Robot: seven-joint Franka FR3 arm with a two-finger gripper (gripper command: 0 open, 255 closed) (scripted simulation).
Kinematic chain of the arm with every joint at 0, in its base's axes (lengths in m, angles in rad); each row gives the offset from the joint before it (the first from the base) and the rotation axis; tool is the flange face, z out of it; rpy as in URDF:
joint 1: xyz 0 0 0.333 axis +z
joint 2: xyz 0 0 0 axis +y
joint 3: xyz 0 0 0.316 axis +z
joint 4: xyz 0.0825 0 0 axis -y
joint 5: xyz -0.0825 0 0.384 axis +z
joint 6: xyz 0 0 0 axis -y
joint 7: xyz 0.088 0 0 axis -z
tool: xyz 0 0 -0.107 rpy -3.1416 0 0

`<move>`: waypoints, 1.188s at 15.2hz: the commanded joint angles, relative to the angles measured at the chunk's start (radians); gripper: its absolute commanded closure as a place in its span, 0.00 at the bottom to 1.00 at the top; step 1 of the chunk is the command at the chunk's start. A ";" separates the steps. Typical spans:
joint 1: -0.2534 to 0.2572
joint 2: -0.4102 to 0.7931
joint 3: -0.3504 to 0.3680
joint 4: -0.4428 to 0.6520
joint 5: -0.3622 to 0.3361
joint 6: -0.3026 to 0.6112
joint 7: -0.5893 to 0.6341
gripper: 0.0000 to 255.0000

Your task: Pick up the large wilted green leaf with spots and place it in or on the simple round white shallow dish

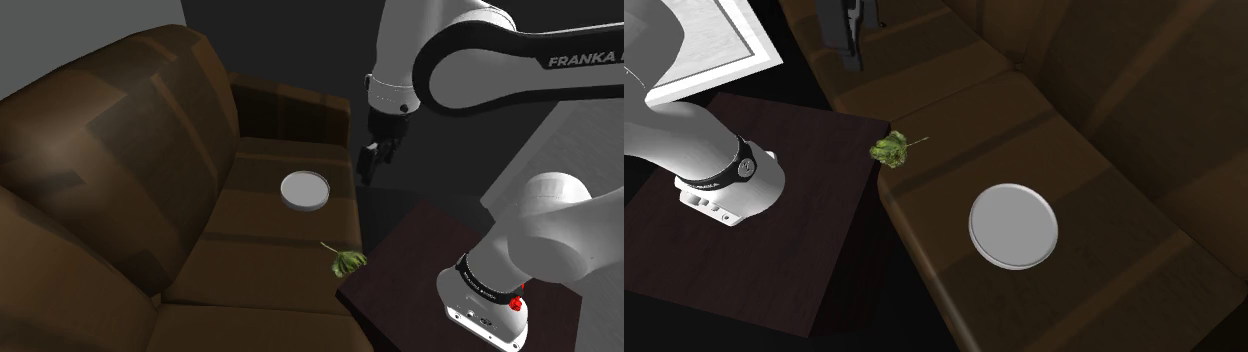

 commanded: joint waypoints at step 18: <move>-0.066 0.720 0.452 0.071 -0.318 0.498 0.687 0.00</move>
